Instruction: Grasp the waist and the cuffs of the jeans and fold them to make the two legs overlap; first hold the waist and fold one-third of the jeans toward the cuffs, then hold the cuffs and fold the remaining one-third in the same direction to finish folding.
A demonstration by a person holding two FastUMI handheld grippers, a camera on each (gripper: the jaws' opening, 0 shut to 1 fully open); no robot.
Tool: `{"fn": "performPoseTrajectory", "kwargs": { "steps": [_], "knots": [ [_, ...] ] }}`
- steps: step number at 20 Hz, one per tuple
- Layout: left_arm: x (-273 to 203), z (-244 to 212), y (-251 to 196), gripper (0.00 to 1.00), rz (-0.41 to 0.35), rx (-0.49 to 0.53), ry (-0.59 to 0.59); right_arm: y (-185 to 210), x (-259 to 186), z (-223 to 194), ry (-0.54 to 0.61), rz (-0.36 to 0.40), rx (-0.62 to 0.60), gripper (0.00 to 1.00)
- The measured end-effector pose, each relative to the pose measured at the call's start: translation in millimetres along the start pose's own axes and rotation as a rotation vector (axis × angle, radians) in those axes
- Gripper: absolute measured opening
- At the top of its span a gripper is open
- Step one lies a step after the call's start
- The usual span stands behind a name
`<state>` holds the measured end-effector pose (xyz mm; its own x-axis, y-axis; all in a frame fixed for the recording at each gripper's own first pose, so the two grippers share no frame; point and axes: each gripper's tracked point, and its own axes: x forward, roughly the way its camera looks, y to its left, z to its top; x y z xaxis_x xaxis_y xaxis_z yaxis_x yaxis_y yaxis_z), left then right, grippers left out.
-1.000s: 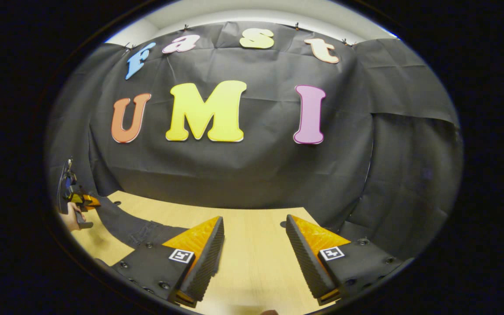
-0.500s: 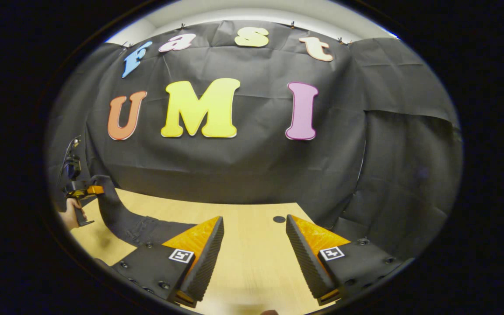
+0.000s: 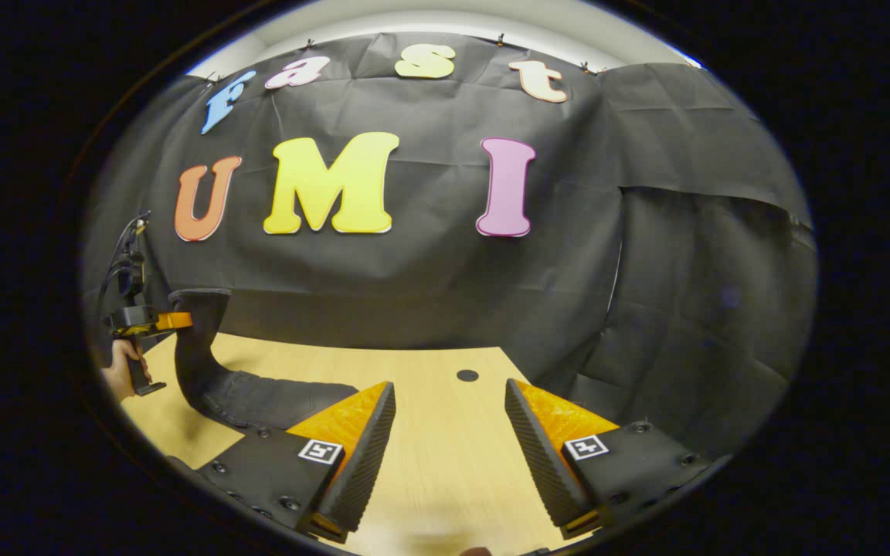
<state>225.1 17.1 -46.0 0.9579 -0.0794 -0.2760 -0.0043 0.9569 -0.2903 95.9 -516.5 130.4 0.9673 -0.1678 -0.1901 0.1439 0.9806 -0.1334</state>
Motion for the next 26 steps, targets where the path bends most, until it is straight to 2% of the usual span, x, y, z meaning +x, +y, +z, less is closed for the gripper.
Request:
{"fn": "performPoseTrajectory", "kwargs": {
  "steps": [5,6,11,15,16,17,23,26],
  "knots": [
    [0.7,-17.2,-75.8,0.03,-0.114,0.077,0.015,-13.9,-2.8,-4.5,0.006,-0.029,0.024,0.88],
    [-0.4,-23.5,-87.6,0.03,-0.133,0.092,0.026,-16.4,-3.5,-5.1,0.006,-0.034,0.025,0.81],
    [-2.5,-58.4,-133.3,0.03,-0.196,0.172,0.076,-27.2,-6.3,-9.6,0.014,-0.059,0.038,0.81],
    [-5.1,-101.3,-147.0,0.03,-0.221,0.311,0.141,-34.4,-9.5,-11.0,0.014,-0.074,0.049,0.81],
    [-6.3,-112.3,-149.3,0.03,-0.229,0.350,0.157,-36.3,-9.7,-12.6,0.016,-0.078,0.052,0.88],
    [-8.0,-122.1,-152.5,0.03,-0.235,0.388,0.175,-37.9,-10.7,-14.6,0.017,-0.082,0.057,0.81],
    [-20.5,-178.9,-151.5,0.03,-0.271,0.579,0.254,-43.9,-13.6,-22.2,0.029,-0.100,0.076,0.81],
    [-20.7,-195.6,-149.1,0.05,-0.278,0.638,0.282,-44.3,-15.6,-26.1,0.035,-0.104,0.080,0.81]
  ]
}}
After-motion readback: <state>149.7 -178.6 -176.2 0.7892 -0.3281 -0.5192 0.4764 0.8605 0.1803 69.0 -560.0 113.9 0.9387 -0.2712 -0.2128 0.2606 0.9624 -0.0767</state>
